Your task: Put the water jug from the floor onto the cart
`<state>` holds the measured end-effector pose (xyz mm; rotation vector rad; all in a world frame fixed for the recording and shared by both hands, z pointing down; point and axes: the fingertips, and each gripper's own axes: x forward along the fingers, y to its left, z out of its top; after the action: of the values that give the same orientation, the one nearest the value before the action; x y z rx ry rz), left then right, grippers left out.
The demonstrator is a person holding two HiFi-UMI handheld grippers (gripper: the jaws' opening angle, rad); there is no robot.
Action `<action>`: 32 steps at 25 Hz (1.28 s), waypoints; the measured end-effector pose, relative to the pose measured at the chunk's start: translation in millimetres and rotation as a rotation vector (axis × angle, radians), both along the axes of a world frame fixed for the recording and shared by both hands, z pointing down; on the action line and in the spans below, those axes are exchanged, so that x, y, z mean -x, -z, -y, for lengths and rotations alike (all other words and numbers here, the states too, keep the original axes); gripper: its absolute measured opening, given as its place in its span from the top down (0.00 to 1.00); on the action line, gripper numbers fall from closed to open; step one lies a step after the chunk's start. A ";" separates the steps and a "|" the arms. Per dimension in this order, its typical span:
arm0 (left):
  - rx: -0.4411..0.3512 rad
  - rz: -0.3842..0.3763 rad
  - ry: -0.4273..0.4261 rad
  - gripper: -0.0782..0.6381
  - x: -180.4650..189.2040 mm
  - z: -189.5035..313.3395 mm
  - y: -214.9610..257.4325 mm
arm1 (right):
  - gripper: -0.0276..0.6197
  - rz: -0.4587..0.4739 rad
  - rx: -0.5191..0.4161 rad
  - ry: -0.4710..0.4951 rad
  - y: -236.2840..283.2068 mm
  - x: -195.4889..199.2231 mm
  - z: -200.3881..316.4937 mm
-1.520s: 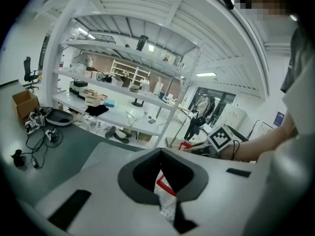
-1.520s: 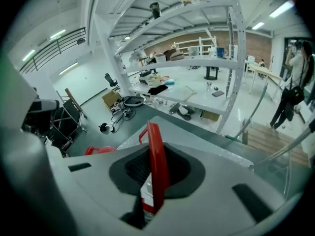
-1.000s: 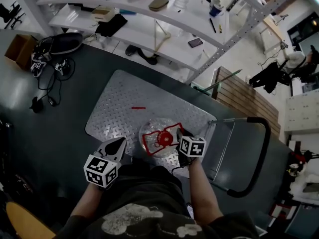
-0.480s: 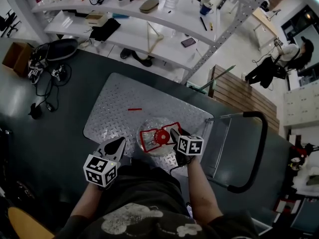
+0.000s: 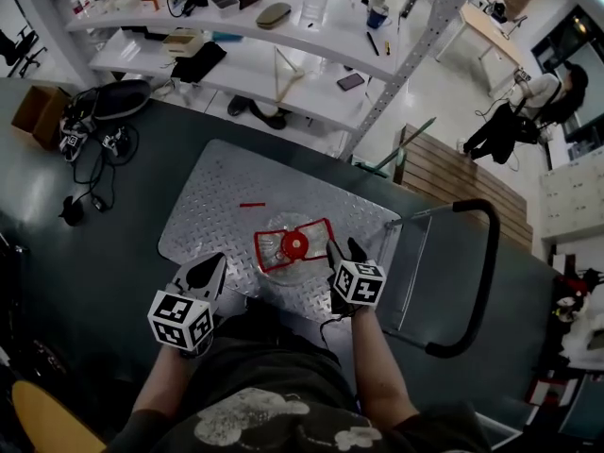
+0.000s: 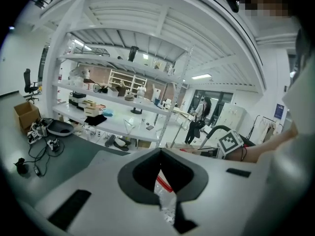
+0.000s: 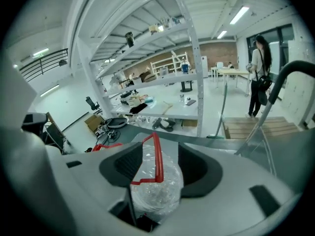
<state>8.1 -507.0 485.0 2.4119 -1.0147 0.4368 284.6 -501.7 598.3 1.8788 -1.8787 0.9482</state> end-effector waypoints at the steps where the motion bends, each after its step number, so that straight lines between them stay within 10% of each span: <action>1: -0.010 0.003 0.010 0.88 -1.0 -5.4 4.3 | 0.65 -0.005 -0.028 -0.017 8.6 -5.1 -7.2; 13: -0.035 -0.002 0.118 0.88 -10.1 -133.3 35.5 | 0.65 0.113 -0.261 0.041 90.4 -10.9 -106.2; 32: -0.059 -0.093 0.135 0.88 29.5 -245.0 47.3 | 0.66 0.178 -0.302 0.083 121.2 59.4 -203.0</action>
<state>-21.5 -262.0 437.8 2.3732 -1.1548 0.2490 225.3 -298.8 477.1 1.9132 -2.2975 0.8698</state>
